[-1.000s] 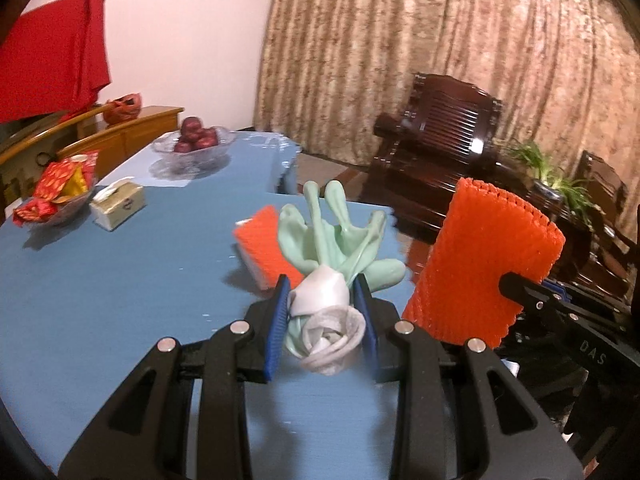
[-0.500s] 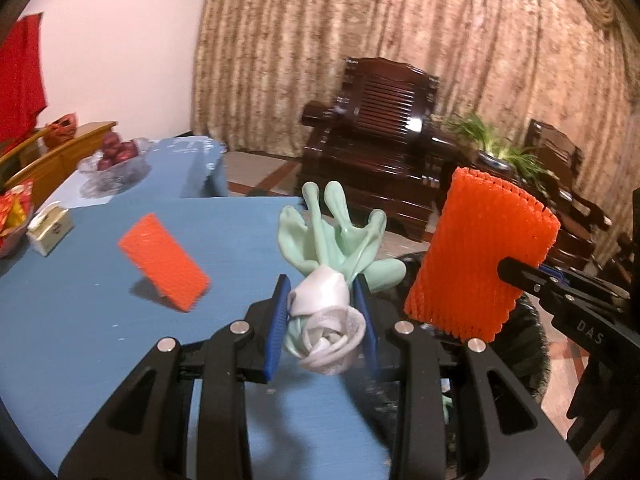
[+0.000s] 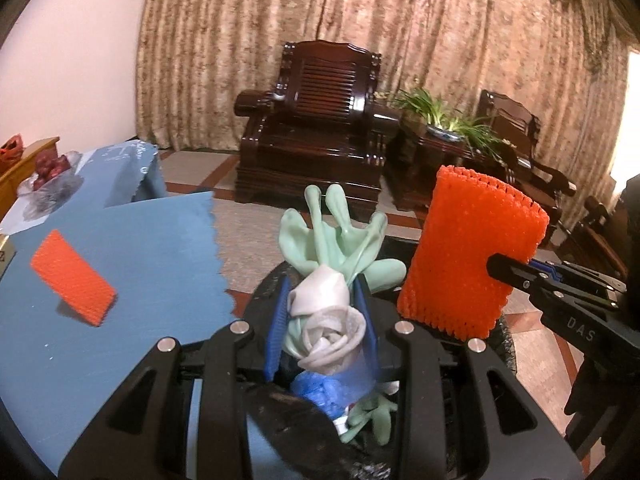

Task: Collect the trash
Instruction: 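Carry glove and orange sleeve over the bin and open both tools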

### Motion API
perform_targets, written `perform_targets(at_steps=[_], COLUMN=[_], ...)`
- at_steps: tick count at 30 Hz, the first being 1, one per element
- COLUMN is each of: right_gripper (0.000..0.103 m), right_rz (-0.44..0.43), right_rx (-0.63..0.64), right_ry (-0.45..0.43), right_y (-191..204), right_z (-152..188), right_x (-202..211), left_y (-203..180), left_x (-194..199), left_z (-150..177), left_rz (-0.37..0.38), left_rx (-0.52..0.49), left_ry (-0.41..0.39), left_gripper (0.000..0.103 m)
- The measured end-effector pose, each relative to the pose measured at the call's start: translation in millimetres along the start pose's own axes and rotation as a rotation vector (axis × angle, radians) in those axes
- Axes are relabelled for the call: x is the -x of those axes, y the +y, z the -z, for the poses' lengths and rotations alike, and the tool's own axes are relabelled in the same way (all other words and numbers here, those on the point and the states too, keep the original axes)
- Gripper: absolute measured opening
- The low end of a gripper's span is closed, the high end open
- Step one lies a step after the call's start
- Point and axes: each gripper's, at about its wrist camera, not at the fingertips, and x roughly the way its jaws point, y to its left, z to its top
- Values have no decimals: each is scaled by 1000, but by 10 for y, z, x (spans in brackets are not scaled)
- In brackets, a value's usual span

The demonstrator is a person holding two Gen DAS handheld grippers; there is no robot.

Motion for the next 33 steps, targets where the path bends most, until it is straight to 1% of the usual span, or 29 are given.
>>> perform_targets(at_steps=[6,14,16,17,18,19,21,22,24,25,26,27,30,33], right_gripper=[15,17,23,28,34,39,54,58,86,91,96,96,97,97], right_rz=[35,65,74,77,83,90,96,100,113,120,124,120,97,73], right_rx=[-22,-40,-44,-46,-48,-53,-58,-60,-62,-61,-62,-64,-66,-53], right_ry=[15,47,54,54,53,49,44,39,19,12,3,-3,-18,-35], right_y=[-166,-335,-354,-366,-373,-383,-395,-403,-388,-382,-360,-350,-262,-116], right_z=[44,168,187,197,201,207,210,203,190,182,172,163,118,74], right_x=[-57,-141,-151,-150,-143,-133,-112,-103,-61,-51,-27,-16,11,22], left_y=[-155,-190,-170,-158,-155,-138,-90,-107,-45,5,51,82,292,455], left_x=[-255,-515,-544,-545,-542,-525,-481,-468,-408,-353,-308,-265,-72,88], left_z=[5,86,103,108,101,100,98,92,82,82,81,77,82,66], left_rz=[38,81,93,100,99,101,96,90,77,63,47,35,-14,-55], left_rx=[-20,-22,-17,-17,-19,-22,-18,-15,-10,-8,-6,-3,21,43], left_ry=[22,71,77,79,78,73,62,57,46,37,29,23,-4,-25], left_gripper=[32,32,34,39,45,47,58,61,71,74,79,83,88,89])
